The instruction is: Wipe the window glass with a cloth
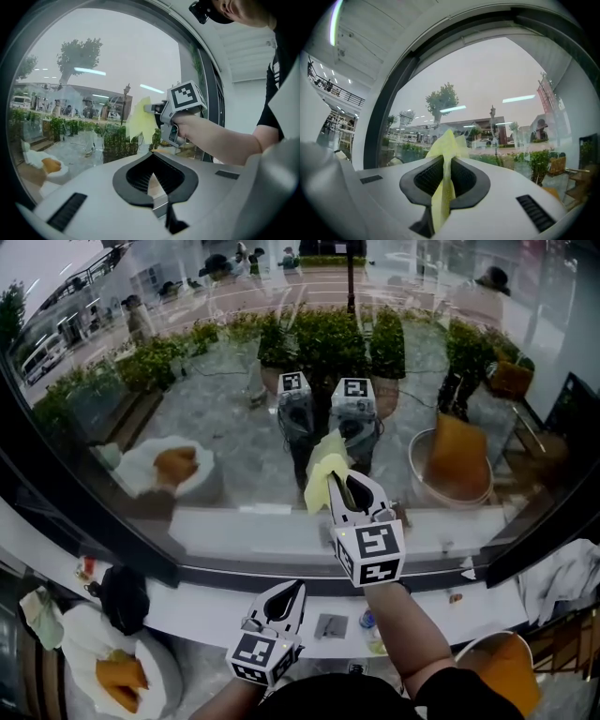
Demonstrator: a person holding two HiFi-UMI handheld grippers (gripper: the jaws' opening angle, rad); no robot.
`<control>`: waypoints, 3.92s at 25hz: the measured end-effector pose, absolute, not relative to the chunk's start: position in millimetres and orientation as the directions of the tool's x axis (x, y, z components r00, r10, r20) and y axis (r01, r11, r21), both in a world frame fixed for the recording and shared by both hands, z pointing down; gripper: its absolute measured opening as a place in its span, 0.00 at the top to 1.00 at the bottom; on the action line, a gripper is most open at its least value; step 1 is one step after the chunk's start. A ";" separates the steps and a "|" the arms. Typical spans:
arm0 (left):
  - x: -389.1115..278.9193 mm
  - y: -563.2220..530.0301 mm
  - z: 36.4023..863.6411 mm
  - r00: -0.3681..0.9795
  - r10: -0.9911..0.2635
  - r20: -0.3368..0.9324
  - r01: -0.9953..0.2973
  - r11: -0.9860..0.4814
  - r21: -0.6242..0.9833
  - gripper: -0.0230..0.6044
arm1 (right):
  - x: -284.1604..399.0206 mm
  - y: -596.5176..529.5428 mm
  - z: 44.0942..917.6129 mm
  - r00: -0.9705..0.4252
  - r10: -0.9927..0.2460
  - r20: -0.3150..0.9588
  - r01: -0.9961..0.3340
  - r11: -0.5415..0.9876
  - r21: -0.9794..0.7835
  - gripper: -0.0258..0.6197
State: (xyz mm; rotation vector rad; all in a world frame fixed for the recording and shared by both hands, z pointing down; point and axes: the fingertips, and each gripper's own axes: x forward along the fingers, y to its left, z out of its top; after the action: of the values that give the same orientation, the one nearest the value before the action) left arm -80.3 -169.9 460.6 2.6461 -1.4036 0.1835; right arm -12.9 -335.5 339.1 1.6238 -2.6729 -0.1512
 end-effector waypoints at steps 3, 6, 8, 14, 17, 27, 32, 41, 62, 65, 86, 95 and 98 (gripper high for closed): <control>-82.7 -169.2 460.6 0.571 -0.804 0.169 -0.820 -0.568 0.068 0.95 | -12.9 -331.8 339.1 -0.454 -0.890 -0.042 -0.889 0.450 0.089 0.88; -75.5 -171.7 459.1 0.587 -0.792 0.168 -0.809 -0.584 0.069 0.95 | -1.5 -330.4 336.2 -0.440 -0.897 -0.045 -0.896 0.435 0.088 0.88; -58.0 -174.7 458.0 0.599 -0.783 0.169 -0.800 -0.597 0.069 0.95 | 19.3 -331.1 334.6 -0.429 -0.902 -0.046 -0.902 0.424 0.086 0.88; -5.6 -178.1 455.5 0.644 -0.748 0.160 -0.764 -0.640 0.079 0.95 | 82.8 -326.3 335.5 -0.376 -0.926 -0.044 -0.924 0.371 0.090 0.88; 29.9 -179.5 456.5 0.680 -0.717 0.154 -0.731 -0.678 0.074 0.95 | 127.6 -324.0 336.6 -0.334 -0.942 -0.041 -0.940 0.329 0.095 0.88; 128.8 -184.1 452.0 0.764 -0.623 0.165 -0.639 -0.767 0.060 0.95 | 257.4 -315.9 339.9 -0.203 -0.978 -0.037 -0.976 0.199 0.092 0.88; 162.9 -187.7 454.4 0.788 -0.587 0.184 -0.603 -0.796 0.041 0.95 | 319.0 -310.5 349.4 -0.121 -0.992 -0.035 -0.991 0.119 0.057 0.88; 213.9 -184.1 451.2 0.838 -0.510 0.194 -0.526 -0.849 0.042 0.95 | 407.6 -298.5 357.9 0.018 -1.000 -0.013 -1.000 -0.018 0.014 0.88; 197.1 -191.4 456.1 0.834 -0.516 0.196 -0.534 -0.844 0.053 0.95 | 421.6 -306.0 364.7 0.075 -0.997 -0.005 -0.997 -0.074 -0.011 0.88; 197.9 -189.3 456.8 0.835 -0.516 0.192 -0.532 -0.845 0.043 0.95 | 421.0 -306.0 365.3 0.069 -0.998 0.003 -0.998 -0.069 -0.007 0.88; 233.9 -181.1 406.3 0.901 -0.423 0.090 -0.429 -0.901 0.063 0.95 | 424.9 -265.4 296.3 0.097 -0.991 -0.093 -0.994 -0.101 0.034 0.88; 243.0 -190.3 370.0 0.903 -0.428 0.022 -0.429 -0.902 0.055 0.95 | 422.9 -279.2 259.5 0.082 -0.986 -0.148 -0.995 -0.089 0.038 0.88; 240.4 -188.2 372.5 0.900 -0.435 0.027 -0.436 -0.898 0.058 0.95 | 419.1 -284.1 257.4 0.074 -0.985 -0.153 -0.996 -0.081 0.038 0.88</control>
State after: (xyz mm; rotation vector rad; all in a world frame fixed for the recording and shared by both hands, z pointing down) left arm 240.4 -188.2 372.5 3.0010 -0.6890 0.0199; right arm 419.1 -284.1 257.4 2.3566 -2.1800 -0.2232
